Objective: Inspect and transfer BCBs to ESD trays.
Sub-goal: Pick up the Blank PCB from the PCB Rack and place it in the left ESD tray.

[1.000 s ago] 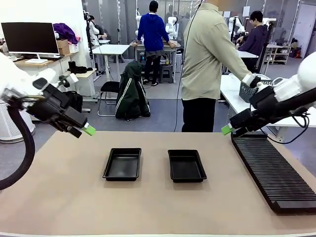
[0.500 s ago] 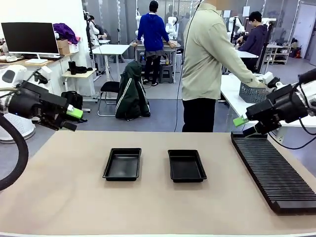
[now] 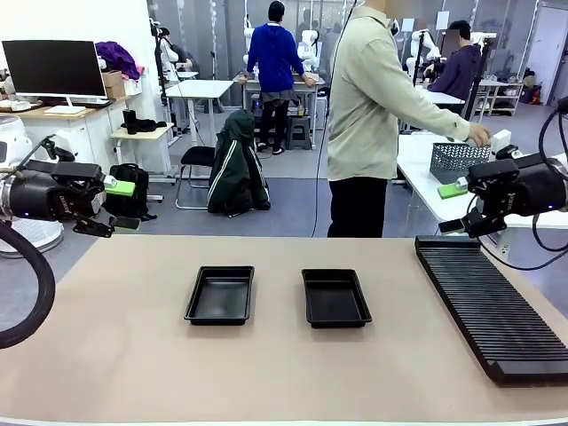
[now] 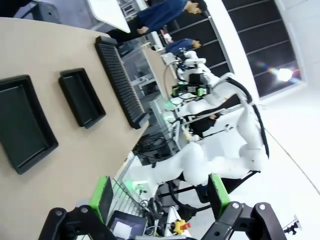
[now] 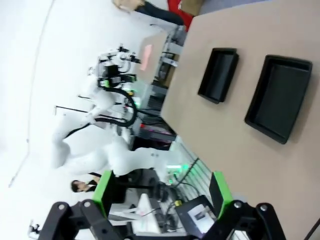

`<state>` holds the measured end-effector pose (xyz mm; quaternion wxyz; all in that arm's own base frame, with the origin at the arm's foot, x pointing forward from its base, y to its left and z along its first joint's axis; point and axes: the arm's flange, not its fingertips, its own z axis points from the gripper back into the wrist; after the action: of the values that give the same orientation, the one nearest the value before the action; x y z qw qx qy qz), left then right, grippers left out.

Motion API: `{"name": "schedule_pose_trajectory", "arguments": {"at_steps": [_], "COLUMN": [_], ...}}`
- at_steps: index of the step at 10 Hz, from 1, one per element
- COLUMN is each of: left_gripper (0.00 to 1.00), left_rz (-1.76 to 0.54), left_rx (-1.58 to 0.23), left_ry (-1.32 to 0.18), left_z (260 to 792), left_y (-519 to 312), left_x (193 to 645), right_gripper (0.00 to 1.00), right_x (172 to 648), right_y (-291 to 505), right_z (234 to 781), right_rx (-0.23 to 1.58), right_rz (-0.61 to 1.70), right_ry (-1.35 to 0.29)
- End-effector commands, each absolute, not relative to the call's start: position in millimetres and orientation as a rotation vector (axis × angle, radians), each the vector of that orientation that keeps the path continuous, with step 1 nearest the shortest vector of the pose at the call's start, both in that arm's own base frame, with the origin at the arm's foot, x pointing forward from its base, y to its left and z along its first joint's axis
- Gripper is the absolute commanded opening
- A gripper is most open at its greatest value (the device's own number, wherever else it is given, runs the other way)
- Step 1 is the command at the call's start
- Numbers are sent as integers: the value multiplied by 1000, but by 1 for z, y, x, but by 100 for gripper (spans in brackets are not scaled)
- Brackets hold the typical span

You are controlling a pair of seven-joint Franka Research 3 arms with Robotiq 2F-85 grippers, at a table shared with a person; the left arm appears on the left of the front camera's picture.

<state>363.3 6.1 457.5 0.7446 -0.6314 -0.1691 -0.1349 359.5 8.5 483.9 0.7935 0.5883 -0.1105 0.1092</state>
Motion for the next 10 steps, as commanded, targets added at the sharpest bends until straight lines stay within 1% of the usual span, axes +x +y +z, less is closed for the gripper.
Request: {"name": "schedule_pose_trajectory", "arguments": {"at_steps": [1, 2, 4, 8, 10], "left_gripper": [100, 100, 100, 100, 100], "left_rz": [-278, -217, -154, -107, -103], "left_rx": [-1468, -1489, -1471, -1425, -1433], "left_ry": [-332, -267, -185, -138, -133], "left_z": [451, 444, 439, 439, 436], "left_y": [17, 23, 28, 33, 35], "left_x": [375, 379, 386, 391, 393], "right_gripper": [100, 100, 100, 100, 100], "right_x": [376, 380, 385, 391, 392], "right_y": [-8, -17, -33, -67, -77], "right_z": [471, 465, 454, 440, 441], "right_rx": [1379, 1400, 1432, 1483, 1485], "right_rz": [196, 168, 132, 67, 56], "right_ry": [-197, -183, -177, -156, -158]}}
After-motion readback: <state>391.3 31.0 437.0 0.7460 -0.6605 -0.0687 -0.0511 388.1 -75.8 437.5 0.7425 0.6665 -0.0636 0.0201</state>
